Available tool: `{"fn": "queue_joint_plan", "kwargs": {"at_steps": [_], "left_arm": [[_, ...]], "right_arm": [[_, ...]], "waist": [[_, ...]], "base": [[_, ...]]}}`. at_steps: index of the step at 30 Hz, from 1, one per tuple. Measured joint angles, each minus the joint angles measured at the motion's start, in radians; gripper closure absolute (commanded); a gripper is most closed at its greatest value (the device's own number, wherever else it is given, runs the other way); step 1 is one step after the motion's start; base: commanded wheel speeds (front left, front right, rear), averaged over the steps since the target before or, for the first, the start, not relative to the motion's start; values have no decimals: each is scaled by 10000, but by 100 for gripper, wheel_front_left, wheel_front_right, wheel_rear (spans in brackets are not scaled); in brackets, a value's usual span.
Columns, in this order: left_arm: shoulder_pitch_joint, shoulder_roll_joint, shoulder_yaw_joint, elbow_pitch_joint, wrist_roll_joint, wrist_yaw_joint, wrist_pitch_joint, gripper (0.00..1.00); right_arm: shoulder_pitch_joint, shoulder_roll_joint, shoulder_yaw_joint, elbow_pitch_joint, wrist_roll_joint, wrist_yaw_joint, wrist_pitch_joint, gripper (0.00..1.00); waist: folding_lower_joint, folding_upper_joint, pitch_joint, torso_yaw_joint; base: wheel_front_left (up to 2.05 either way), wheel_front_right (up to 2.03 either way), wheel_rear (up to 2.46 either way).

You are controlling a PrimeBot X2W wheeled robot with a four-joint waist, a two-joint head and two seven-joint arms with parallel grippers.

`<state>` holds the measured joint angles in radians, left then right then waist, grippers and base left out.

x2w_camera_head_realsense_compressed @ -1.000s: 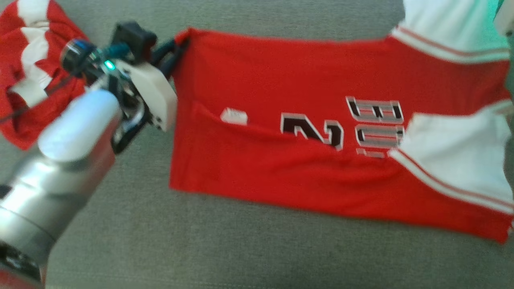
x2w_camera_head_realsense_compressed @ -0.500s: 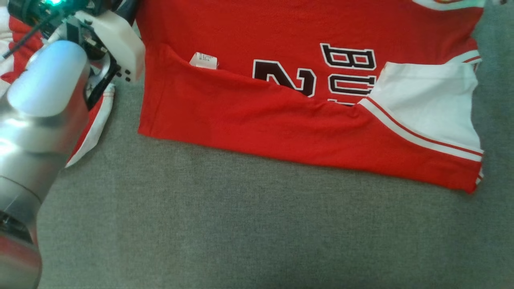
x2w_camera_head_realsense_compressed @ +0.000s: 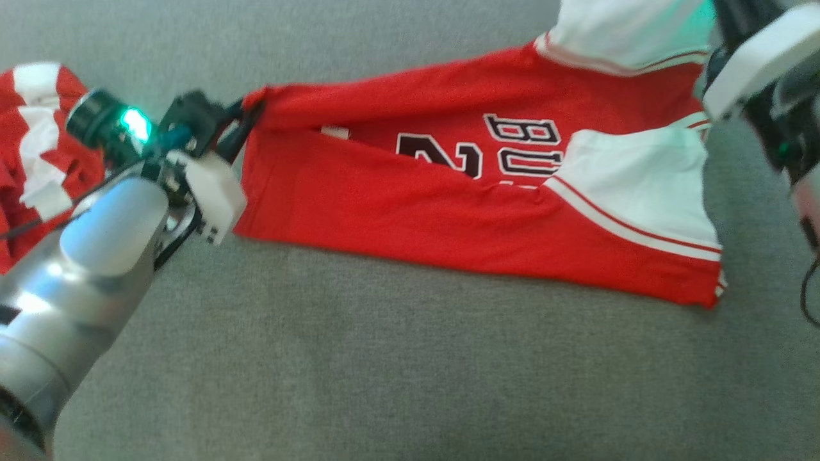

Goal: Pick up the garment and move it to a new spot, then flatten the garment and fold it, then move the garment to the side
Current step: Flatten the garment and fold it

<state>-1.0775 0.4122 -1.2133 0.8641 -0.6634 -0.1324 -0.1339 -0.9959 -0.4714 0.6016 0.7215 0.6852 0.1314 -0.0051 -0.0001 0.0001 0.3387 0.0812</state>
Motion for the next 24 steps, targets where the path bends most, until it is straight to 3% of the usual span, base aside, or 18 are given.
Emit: {"fn": "queue_joint_plan", "kwargs": {"at_steps": [16,24], "left_arm": [[1454,734,-819,-675,0,0,-157,100],[1795,907,-863,-633,382,19,-178,100]], "right_arm": [[3878,-945,-378,-3124,844,0,2832,100],[5331,-1003,-1003,-4882,2151,0,4846,100]], "waist": [[0,0,-1518,-513],[1,0,-1840,-690]], "base": [[0,0,0],[0,0,0]]}}
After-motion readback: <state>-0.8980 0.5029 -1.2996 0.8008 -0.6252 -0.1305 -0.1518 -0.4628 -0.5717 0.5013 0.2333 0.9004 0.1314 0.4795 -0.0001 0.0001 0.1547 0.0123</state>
